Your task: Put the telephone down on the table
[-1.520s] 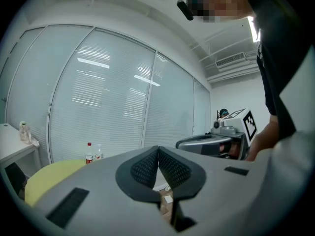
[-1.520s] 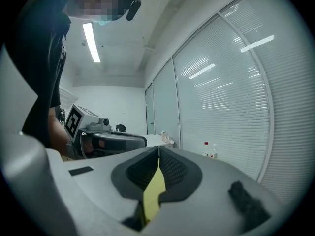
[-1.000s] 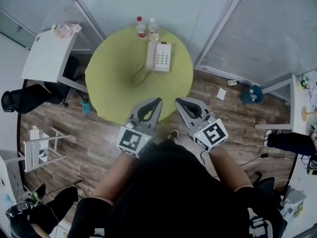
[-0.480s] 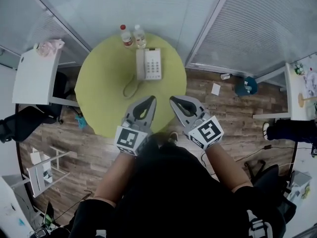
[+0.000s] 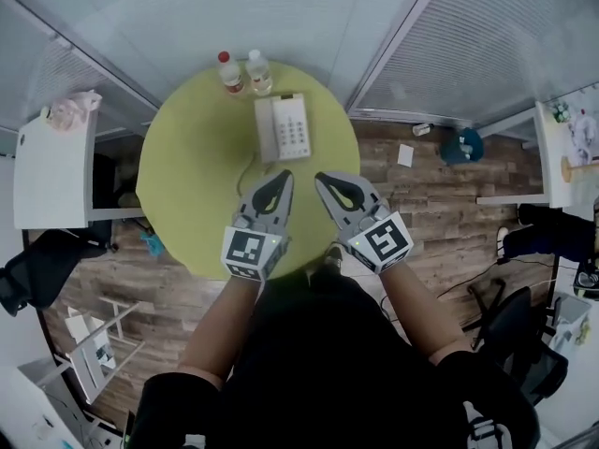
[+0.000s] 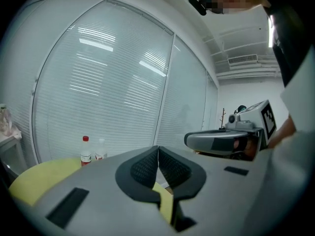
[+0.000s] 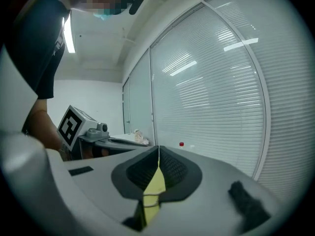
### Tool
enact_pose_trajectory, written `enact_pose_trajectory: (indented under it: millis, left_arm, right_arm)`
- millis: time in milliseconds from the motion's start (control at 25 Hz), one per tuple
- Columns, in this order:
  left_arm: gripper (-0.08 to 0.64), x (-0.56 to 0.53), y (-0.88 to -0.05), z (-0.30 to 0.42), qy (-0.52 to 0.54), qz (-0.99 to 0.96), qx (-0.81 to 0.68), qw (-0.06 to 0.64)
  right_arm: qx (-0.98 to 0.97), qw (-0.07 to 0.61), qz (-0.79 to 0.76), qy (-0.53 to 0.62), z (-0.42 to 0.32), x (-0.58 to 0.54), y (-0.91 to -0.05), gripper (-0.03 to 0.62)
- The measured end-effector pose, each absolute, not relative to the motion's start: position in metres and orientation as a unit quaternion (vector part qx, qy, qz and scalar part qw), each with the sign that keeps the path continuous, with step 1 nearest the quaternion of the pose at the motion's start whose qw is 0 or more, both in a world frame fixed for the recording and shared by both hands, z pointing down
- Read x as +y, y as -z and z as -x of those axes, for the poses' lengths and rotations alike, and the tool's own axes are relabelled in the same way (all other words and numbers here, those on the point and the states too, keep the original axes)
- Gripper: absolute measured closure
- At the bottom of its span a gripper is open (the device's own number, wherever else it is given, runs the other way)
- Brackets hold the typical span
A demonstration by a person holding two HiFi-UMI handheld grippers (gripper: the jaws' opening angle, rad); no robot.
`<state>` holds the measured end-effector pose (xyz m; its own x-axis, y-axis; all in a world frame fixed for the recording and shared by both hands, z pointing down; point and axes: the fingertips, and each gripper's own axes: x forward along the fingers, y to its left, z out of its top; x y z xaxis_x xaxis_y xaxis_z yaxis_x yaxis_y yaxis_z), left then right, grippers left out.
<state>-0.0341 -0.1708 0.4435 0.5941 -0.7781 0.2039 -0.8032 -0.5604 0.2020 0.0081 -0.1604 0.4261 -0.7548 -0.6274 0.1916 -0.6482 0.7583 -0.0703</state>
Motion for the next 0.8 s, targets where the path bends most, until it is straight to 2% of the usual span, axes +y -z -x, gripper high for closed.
enact_pose_trajectory:
  millis: [800]
  left_arm:
    - [0.544,-0.28,-0.579,0.074,-0.139,-0.826,-0.497,0.226]
  right_arm:
    - [-0.899,0.132,-0.395,-0.138,0.021,-0.244,-0.522,0.572]
